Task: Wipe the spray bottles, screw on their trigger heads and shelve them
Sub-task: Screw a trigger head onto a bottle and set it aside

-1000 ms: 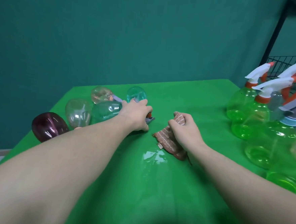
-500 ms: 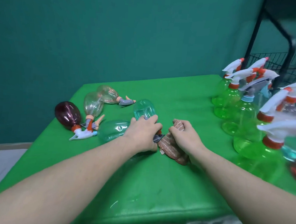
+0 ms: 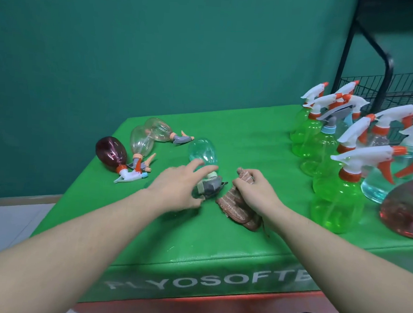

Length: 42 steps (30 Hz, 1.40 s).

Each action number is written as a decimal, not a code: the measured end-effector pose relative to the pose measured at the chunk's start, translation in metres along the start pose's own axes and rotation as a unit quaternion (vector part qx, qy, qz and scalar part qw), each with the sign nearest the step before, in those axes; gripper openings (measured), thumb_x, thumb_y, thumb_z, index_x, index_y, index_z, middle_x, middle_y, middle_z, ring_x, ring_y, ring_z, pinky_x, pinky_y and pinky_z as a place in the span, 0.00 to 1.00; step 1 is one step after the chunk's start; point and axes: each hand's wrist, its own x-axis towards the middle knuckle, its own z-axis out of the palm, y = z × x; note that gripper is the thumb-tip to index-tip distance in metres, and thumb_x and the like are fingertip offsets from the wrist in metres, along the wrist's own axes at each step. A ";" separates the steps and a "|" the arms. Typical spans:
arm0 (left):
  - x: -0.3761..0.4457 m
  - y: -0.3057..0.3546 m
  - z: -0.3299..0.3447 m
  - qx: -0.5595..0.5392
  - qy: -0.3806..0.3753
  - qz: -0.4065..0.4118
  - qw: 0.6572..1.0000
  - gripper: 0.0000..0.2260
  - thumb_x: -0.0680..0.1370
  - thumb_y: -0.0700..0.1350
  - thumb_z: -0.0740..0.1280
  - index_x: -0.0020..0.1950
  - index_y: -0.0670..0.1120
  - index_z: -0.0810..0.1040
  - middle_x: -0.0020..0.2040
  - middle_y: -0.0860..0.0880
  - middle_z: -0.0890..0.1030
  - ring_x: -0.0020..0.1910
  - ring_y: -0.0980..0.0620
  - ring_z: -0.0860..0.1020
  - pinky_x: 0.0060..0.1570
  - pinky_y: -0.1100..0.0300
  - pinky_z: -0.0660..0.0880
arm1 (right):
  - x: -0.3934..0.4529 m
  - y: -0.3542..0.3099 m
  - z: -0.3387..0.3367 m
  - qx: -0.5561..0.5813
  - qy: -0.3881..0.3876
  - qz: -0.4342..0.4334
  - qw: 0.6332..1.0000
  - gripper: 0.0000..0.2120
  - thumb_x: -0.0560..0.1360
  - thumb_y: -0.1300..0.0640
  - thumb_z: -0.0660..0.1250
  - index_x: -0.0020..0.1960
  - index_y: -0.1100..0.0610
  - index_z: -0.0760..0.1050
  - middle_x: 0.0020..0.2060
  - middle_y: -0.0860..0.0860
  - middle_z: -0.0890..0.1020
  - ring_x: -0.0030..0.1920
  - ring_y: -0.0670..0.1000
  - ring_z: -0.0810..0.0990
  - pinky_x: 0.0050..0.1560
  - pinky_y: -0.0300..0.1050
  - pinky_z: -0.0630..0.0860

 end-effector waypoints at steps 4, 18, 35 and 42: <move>-0.011 -0.018 0.008 0.005 -0.038 -0.013 0.999 0.44 0.73 0.64 0.72 0.82 0.60 0.51 0.76 0.53 0.66 0.55 0.51 0.76 0.48 0.56 0.73 | -0.001 0.002 0.000 -0.002 -0.009 0.006 1.000 0.20 0.78 0.52 0.66 0.68 0.51 0.70 0.47 0.48 0.81 0.48 0.50 0.82 0.51 0.47 0.78; -0.046 -0.036 -0.003 -0.043 -0.113 -0.055 0.991 0.44 0.71 0.60 0.78 0.81 0.55 0.59 0.62 0.48 0.74 0.59 0.48 0.75 0.61 0.53 0.74 | -0.027 -0.005 0.000 -0.048 -0.031 -0.011 0.998 0.31 0.73 0.58 0.73 0.73 0.51 0.65 0.50 0.53 0.81 0.45 0.52 0.81 0.44 0.45 0.77; -0.103 -0.028 0.014 -0.067 -0.032 -0.017 0.997 0.42 0.71 0.58 0.77 0.80 0.52 0.60 0.67 0.52 0.73 0.62 0.50 0.73 0.65 0.51 0.73 | -0.047 -0.041 0.012 -0.068 0.020 -0.171 0.983 0.07 0.82 0.56 0.62 0.58 0.52 0.66 0.41 0.42 0.77 0.39 0.42 0.76 0.36 0.43 0.67; -0.101 -0.031 0.020 -0.073 -0.013 -0.021 0.997 0.42 0.70 0.59 0.76 0.80 0.52 0.61 0.66 0.52 0.74 0.61 0.49 0.73 0.65 0.52 0.73 | -0.045 -0.035 0.037 -0.131 -0.032 -0.262 0.956 0.06 0.79 0.59 0.66 0.51 0.48 0.76 0.37 0.44 0.81 0.36 0.42 0.76 0.37 0.39 0.70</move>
